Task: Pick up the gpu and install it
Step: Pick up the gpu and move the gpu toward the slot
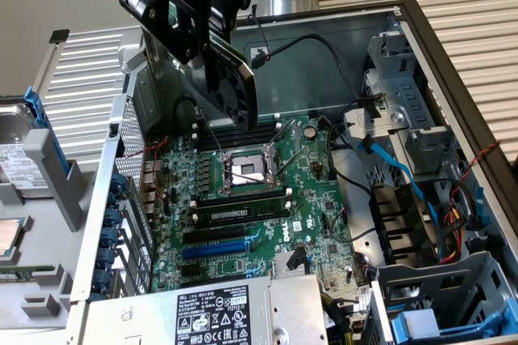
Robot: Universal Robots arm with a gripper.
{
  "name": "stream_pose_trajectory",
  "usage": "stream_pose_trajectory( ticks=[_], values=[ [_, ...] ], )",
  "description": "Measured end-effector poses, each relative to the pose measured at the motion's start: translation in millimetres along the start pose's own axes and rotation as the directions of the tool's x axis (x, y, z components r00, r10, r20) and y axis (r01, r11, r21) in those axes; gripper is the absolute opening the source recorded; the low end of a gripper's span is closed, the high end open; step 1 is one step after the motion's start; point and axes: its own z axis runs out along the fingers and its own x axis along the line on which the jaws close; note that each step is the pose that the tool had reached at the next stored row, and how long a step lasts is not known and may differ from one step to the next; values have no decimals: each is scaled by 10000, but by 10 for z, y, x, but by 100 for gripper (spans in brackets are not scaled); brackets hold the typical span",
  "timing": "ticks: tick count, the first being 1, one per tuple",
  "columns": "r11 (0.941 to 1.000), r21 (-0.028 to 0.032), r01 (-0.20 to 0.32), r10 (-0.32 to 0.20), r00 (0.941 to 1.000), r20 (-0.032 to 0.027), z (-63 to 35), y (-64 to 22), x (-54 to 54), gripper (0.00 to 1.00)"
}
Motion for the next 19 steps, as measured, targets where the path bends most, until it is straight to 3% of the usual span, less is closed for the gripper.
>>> stream_pose_trajectory(
  ticks=[8,19],
  values=[
    [9963,-50,857,-857,9963,-113,-1,-23,-25,29],
    [9814,-143,1916,-1919,9811,-263,-3,-43,-45,29]
  ],
)
